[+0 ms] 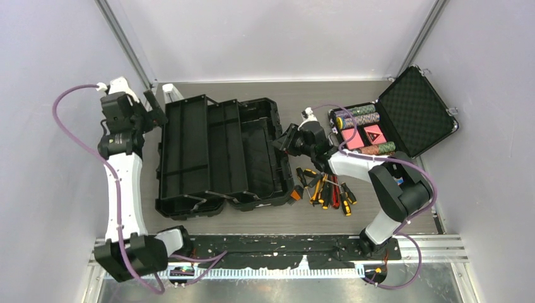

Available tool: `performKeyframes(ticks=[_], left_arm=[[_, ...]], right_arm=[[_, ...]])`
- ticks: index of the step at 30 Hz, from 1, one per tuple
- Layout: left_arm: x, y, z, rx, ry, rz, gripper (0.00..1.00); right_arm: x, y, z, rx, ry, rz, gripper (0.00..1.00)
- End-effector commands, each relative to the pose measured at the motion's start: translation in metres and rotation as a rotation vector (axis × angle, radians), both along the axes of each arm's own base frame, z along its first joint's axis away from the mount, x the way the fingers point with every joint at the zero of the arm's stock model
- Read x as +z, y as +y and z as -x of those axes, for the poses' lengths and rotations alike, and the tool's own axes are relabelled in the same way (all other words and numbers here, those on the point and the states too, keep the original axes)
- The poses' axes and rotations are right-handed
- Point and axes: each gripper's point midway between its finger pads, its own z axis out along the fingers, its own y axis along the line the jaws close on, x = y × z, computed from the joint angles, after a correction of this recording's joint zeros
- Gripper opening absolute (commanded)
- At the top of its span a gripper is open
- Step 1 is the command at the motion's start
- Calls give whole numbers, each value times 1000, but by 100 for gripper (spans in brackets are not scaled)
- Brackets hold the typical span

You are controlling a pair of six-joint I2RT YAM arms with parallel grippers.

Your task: Pack the tool kit

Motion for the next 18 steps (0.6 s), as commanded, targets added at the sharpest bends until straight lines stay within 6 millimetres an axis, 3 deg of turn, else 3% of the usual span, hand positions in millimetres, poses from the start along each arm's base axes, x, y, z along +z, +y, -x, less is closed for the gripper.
performKeyframes(ticks=[1,4,10,18], left_arm=[[62,-35,14,-91,-161,45,100],[72,-57,22,-155,-204,68,100],[62,-101,38,-297,-220,112,99],[55,-123,63,-394,-275,167,100]], right_arm=[[-41,23,39,-18,172,-48,10],[-42,32,42,-85,211,-103,8],[-42,43,40,-241,245,-185,5],[-45,45,21,-379,256,-235,5]])
